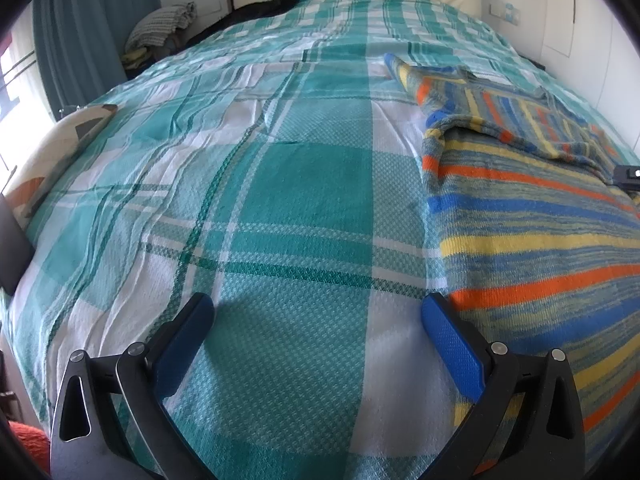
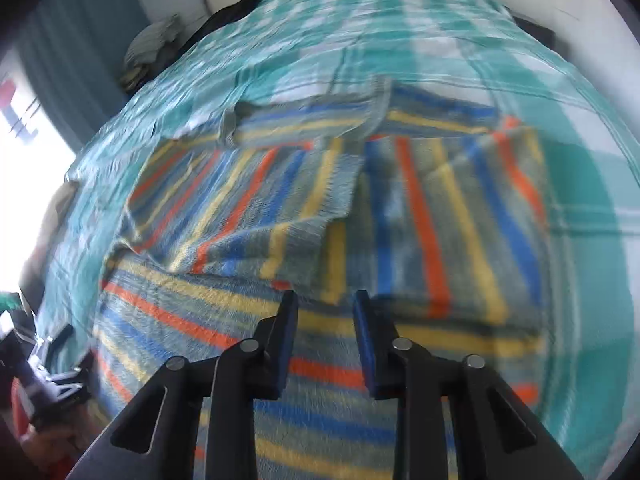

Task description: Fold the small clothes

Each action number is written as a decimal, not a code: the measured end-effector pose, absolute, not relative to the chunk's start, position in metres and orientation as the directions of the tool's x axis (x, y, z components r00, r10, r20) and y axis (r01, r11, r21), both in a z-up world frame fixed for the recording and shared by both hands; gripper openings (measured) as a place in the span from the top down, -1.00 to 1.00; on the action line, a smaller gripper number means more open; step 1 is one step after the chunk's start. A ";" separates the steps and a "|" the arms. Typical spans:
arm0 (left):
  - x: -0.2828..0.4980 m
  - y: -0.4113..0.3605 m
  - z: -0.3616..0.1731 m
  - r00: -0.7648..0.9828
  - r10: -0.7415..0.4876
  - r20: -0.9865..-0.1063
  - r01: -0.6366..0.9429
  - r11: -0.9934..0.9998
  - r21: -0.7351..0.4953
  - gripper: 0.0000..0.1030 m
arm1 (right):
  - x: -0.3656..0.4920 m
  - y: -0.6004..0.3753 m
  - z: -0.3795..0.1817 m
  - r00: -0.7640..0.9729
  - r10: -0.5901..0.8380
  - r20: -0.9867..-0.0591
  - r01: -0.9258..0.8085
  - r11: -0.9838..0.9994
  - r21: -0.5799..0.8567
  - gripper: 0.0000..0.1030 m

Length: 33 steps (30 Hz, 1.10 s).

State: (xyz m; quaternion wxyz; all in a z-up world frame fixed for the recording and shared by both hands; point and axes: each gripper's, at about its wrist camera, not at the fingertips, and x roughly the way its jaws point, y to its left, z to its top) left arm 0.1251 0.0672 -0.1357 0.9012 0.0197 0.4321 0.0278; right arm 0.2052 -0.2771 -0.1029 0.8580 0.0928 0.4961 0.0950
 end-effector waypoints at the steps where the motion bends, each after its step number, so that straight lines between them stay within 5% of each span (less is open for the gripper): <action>1: 0.126 0.067 -0.136 0.624 0.068 -0.778 -0.033 0.998 0.060 -0.99 | 0.194 -0.280 -0.094 0.500 0.289 -0.816 -0.086 0.955 0.285 0.42; 6: 0.125 0.068 -0.135 0.613 0.055 -0.788 -0.025 0.998 0.050 -0.99 | 0.124 -0.305 -0.068 0.546 0.336 -0.767 -0.114 0.937 0.329 -0.18; 16: 0.087 0.072 -0.099 0.437 -0.219 -0.872 0.120 0.975 -0.185 -0.97 | 0.016 -0.396 -0.083 0.370 0.312 -0.875 0.094 0.924 0.370 -0.20; 22: 0.036 0.051 -0.123 0.278 -0.200 -0.939 0.200 0.969 -0.147 -0.97 | -0.014 -0.384 -0.097 0.175 0.411 -0.895 0.058 0.903 0.426 -0.20; 29: 0.007 0.035 -0.135 0.251 -0.175 -0.952 0.299 0.949 -0.095 -0.88 | -0.027 -0.344 -0.135 0.003 0.352 -0.936 0.034 0.935 0.352 -0.20; 33: 0.003 0.038 -0.134 0.253 -0.156 -0.955 0.303 0.950 -0.076 -0.52 | -0.028 -0.332 -0.158 -0.059 0.383 -0.922 0.074 0.923 0.379 -0.15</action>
